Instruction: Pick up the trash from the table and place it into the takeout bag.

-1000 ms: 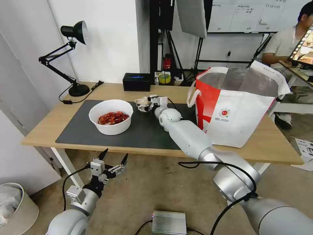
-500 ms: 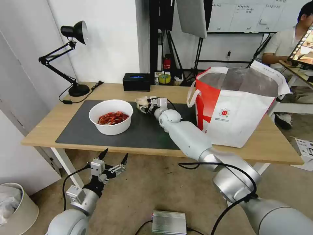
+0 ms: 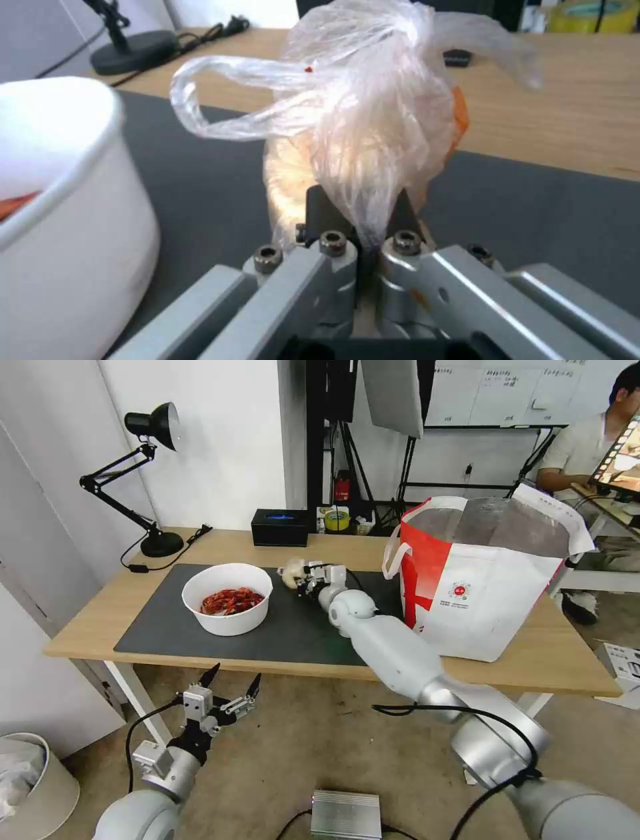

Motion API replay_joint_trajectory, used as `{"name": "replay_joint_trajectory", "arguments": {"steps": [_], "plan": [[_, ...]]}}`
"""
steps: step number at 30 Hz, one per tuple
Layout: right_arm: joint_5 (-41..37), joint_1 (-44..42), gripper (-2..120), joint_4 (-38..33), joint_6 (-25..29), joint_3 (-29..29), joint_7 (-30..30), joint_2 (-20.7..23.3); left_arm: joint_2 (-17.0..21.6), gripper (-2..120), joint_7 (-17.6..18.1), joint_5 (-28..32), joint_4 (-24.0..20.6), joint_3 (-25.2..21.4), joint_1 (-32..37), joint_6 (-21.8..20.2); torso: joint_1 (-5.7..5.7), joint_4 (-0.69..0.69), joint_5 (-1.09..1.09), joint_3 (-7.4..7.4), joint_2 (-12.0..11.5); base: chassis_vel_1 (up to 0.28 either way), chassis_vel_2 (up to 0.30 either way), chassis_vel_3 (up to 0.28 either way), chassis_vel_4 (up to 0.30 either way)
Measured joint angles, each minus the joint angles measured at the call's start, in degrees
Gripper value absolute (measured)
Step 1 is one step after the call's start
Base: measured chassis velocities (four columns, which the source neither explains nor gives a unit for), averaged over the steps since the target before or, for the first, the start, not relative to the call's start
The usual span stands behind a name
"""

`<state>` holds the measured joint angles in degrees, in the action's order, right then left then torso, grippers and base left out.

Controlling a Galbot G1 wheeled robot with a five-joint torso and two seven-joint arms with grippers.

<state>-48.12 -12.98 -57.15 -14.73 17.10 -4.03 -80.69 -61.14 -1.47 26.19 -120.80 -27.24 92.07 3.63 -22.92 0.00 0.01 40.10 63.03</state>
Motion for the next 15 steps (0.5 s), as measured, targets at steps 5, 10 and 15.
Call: {"name": "replay_joint_trajectory", "arguments": {"steps": [5,10,15], "plan": [[-1.85,-3.30,0,-9.80,-1.31,0.60,-3.96,5.62,-0.18,100,0.05,-0.01,-0.54,-0.04,0.37,0.01,0.00,-0.01,0.00,0.00,0.00,0.000,0.000,0.000,0.000],[-2.96,-9.40,0,-26.71,-3.01,-0.21,-8.69,14.59,-0.41,100,0.10,-0.22,-1.28,0.00,0.99,0.01,0.01,-0.01,0.01,0.00,0.00,0.000,0.000,0.000,0.000],[-2.85,-15.30,0,-40.83,-3.42,-3.94,-10.75,22.12,-0.70,100,0.14,-0.49,-1.55,-0.08,1.52,0.02,0.01,-0.02,0.00,0.00,0.00,0.000,0.000,0.000,0.000]]}}
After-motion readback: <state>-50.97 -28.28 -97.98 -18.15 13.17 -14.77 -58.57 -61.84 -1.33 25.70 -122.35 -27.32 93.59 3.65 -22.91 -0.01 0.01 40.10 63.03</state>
